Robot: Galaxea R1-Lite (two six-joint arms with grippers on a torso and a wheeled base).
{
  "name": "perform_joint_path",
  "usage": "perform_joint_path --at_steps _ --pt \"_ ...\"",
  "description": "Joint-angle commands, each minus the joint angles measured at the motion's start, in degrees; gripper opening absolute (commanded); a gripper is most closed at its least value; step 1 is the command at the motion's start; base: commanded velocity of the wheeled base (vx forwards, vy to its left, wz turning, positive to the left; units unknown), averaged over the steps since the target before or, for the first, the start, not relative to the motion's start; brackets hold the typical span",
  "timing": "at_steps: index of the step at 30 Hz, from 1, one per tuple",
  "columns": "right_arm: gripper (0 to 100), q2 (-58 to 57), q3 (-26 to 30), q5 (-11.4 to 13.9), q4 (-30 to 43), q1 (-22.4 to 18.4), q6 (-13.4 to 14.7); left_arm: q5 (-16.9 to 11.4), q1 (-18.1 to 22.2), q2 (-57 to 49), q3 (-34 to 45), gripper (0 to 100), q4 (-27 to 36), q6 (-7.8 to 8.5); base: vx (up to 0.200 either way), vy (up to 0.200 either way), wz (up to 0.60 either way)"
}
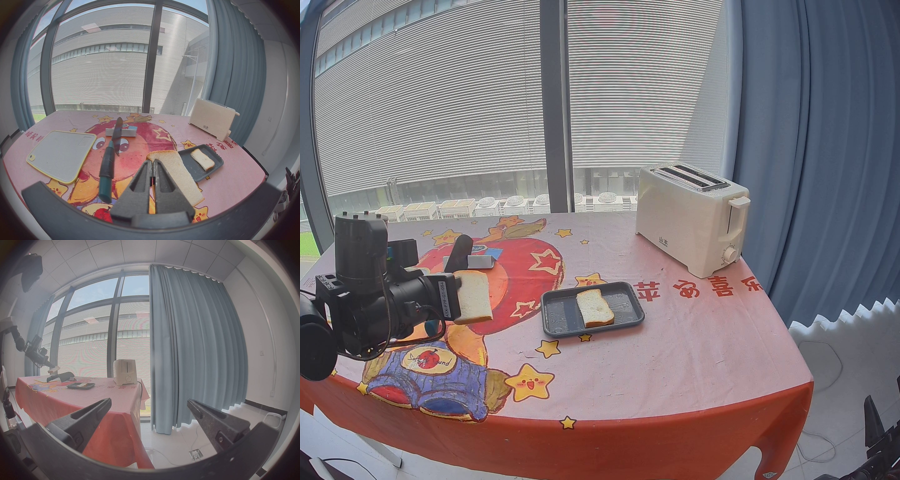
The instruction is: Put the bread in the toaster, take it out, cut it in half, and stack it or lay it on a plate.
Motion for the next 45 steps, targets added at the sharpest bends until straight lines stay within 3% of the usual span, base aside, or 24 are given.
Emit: perform_joint_path --at_steps 1,11,13,16,19,21,37,45 --pt "100 -0.93 0.92 0.01 0.0 0.01 -0.01 0.05 -2.14 0.18 0.54 0 0.01 -0.03 0.0 0.0 0.0" --pt "100 -0.93 0.92 0.01 0.0 0.01 -0.01 -0.03 -3.81 0.44 -0.42 0 -0.34 -0.21 0.0 0.0 0.0" --pt "100 -0.93 0.92 0.01 0.0 0.01 -0.01 0.05 -6.53 2.9 -2.36 0 -0.34 -0.38 0.0 0.0 0.0" --pt "100 -0.93 0.92 0.01 0.0 0.01 -0.01 1.55 -7.06 5.89 -4.03 0 -0.34 -0.47 0.0 0.0 0.0" --pt "100 -0.93 0.92 0.01 -0.09 0.01 -0.01 4.8 -9.35 8.26 -5.7 0 -0.34 -0.38 0.0 0.0 0.0" --pt "100 -0.93 0.92 0.01 0.0 0.01 -0.01 5.24 -9.61 8.35 -6.66 0 0.01 -0.3 0.0 0.0 0.0" --pt "100 -0.93 0.92 0.01 0.0 0.01 -0.01 3.83 -12.6 10.99 -14.49 0 0.36 -0.38 0.0 0.0 0.0" --pt "100 -0.93 0.92 0.01 0.0 0.01 -0.01 1.28 -14.09 13.1 -20.46 0 6.25 -0.56 0.0 0.0 0.0"
